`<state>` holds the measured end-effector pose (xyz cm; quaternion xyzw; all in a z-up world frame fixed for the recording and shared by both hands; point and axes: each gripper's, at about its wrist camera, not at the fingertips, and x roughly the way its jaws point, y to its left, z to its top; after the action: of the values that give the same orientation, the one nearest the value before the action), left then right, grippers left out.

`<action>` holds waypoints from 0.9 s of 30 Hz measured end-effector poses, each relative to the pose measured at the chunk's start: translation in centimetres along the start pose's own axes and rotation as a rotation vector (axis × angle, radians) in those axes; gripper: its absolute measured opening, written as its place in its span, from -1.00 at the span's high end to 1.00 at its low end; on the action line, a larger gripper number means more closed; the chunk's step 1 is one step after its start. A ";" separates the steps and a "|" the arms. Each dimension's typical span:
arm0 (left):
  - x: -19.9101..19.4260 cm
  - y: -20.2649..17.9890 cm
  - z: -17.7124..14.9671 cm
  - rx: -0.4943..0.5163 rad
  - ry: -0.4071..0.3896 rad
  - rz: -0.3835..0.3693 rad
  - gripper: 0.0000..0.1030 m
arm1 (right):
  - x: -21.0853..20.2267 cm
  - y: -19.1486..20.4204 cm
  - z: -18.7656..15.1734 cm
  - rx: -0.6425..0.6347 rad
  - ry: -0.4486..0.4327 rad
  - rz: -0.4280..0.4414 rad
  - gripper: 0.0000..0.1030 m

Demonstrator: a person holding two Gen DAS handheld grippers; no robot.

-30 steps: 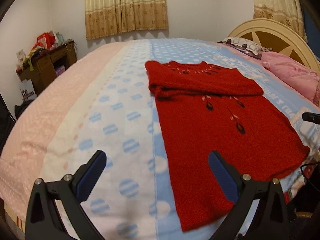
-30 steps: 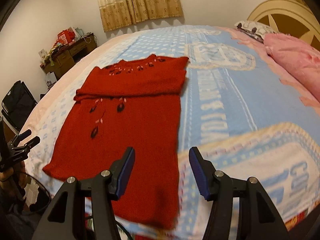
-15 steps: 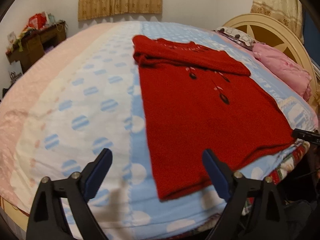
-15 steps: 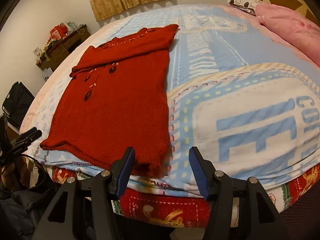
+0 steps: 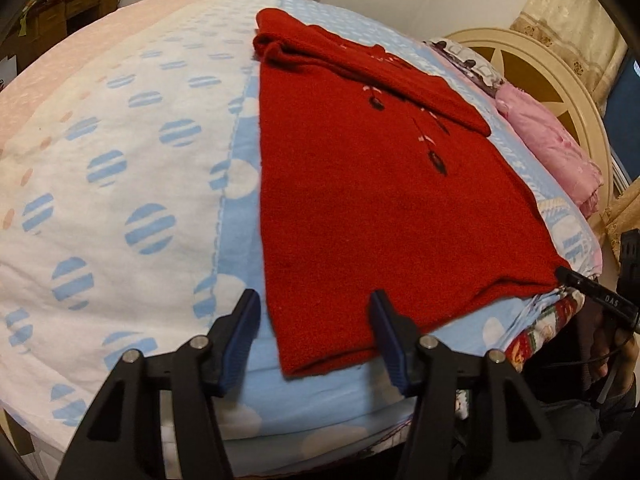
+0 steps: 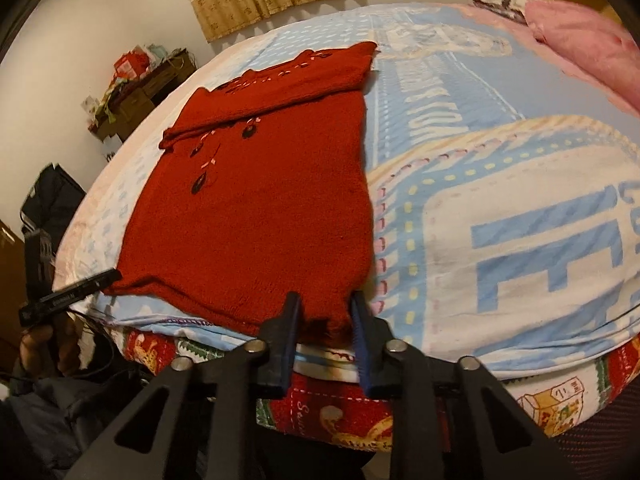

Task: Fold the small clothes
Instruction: 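Close the left gripper on the hem while the right gripper closes beside it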

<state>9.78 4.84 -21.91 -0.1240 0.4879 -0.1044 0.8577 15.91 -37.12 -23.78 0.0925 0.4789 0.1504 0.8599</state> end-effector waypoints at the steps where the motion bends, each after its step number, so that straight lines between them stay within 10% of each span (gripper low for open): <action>1: 0.0 0.1 0.0 0.000 0.002 -0.002 -0.05 | 0.0 -0.2 0.1 0.012 0.001 0.010 0.65; 6: -0.6 0.6 -0.2 0.002 0.012 -0.021 0.12 | 0.0 -0.8 -0.1 0.047 0.006 0.047 0.75; 10: -0.9 0.6 -0.2 0.010 0.013 -0.079 0.75 | 0.0 -1.0 0.0 0.055 -0.002 0.072 0.84; 27: -6.4 1.7 5.3 -0.034 -0.215 -0.289 0.83 | -5.8 -1.2 5.3 0.141 -0.250 0.327 0.86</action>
<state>11.28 8.94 -14.64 -0.2176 0.3723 -0.2045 0.8788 17.70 -40.32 -16.70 0.2470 0.3566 0.2413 0.8681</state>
